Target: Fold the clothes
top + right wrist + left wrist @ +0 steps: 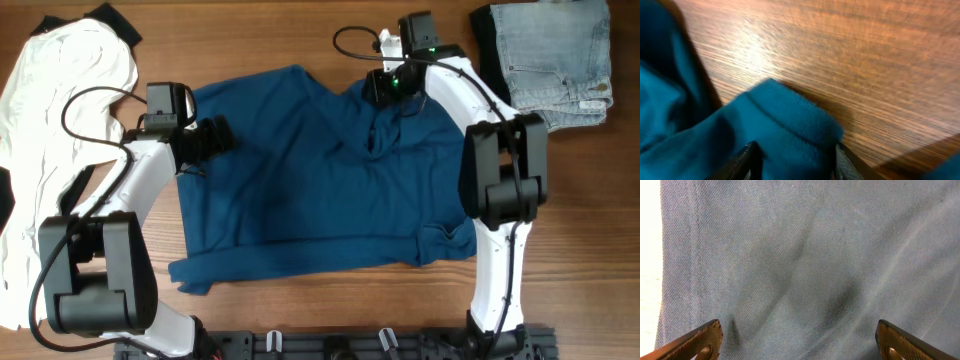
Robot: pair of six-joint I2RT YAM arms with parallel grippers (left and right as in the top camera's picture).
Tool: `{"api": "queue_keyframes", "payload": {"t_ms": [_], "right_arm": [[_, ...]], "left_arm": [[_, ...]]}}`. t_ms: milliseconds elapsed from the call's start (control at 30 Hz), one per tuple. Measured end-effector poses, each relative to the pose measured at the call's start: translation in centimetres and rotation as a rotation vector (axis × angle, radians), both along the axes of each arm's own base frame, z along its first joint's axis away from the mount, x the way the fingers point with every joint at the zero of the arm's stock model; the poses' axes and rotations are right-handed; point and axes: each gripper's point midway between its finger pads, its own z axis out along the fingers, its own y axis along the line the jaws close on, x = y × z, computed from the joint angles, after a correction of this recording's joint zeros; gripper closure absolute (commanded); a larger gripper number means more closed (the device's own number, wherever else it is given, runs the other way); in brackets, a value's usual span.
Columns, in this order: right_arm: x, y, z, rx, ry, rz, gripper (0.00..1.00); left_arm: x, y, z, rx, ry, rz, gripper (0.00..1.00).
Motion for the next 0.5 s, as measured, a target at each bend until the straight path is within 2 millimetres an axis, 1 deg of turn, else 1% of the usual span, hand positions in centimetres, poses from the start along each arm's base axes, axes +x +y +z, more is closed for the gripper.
{"api": "queue_keyframes", "payload": {"t_ms": [67,100,233,267,300,367,400,500], "right_arm": [[0.2,0.1,0.0,0.006,-0.006,0.001,0.88],[0.3,0.1,0.0,0.006,-0.011,0.000,0.96],[1.0,0.2,0.3,0.011,-0.041,0.000,0.96],[1.7,0.2,0.7,0.008,-0.058,-0.003,0.96],[2.9,0.3,1.7,0.008,-0.096,-0.007,0.96],[5.2,0.3,4.4,0.001,-0.179,-0.016,0.96],[6.6,0.3,6.3,-0.002,-0.237,-0.022,0.96],[10.9,-0.3,13.2,-0.012,-0.453,-0.062,0.96]], "left_arm": [[0.0,0.0,0.0,0.000,0.000,0.000,0.02],[0.0,0.0,0.0,0.000,0.000,0.000,0.02],[0.0,0.0,0.0,0.000,0.000,0.000,0.02],[0.0,0.0,0.0,0.000,0.000,0.000,0.02],[0.0,0.0,0.0,0.000,0.000,0.000,0.02],[0.0,0.0,0.0,0.000,0.000,0.000,0.02],[0.0,0.0,0.0,0.000,0.000,0.000,0.02],[0.0,0.0,0.0,0.000,0.000,0.000,0.02]]}}
